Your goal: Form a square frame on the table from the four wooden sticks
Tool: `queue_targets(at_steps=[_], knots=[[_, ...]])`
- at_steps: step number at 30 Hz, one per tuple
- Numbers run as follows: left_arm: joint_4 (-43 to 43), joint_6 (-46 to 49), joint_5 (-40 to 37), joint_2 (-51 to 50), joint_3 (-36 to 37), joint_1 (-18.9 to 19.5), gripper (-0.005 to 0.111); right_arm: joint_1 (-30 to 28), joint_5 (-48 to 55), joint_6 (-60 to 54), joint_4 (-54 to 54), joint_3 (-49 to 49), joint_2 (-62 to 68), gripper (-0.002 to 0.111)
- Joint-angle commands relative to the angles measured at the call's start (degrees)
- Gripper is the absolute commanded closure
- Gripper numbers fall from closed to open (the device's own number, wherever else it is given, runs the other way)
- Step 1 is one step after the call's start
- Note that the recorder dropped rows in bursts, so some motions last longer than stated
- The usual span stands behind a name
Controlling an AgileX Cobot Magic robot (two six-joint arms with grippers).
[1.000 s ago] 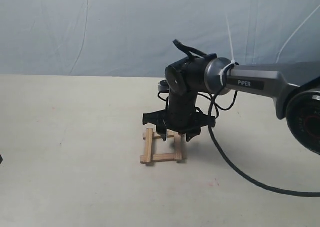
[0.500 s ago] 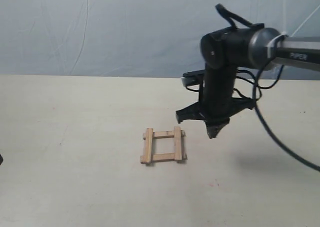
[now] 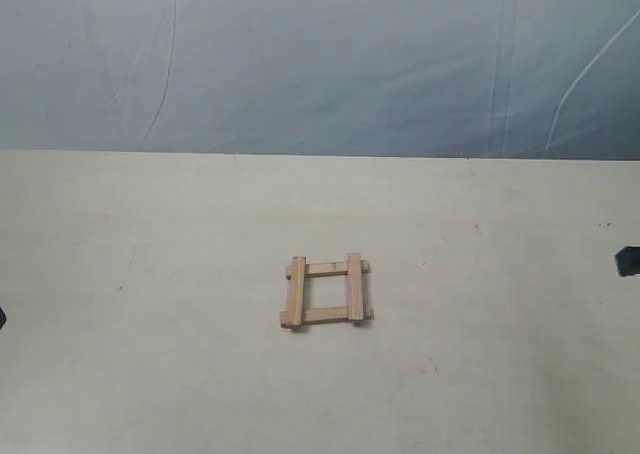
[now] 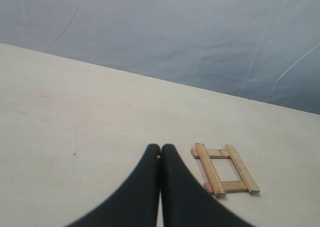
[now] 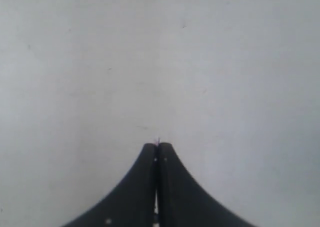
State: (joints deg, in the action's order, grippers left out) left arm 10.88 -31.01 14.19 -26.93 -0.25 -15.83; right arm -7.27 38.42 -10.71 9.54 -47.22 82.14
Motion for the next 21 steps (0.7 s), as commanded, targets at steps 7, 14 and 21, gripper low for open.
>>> queue_targets(at_steps=[7,14,21], knots=[[0.5,-0.3,0.7,0.3,0.2,0.3,0.107,0.8,-20.9,-1.3,3.7,16.6,-33.4,0.109],[0.5,-0.3,0.7,0.3,0.2,0.3,0.107,3.7,-27.3,-1.3,6.1,26.9,-51.2,0.109],[0.5,-0.3,0.8,0.3,0.2,0.3,0.107,7.8,-37.3,-1.3,7.6,37.7,-61.3,0.109]])
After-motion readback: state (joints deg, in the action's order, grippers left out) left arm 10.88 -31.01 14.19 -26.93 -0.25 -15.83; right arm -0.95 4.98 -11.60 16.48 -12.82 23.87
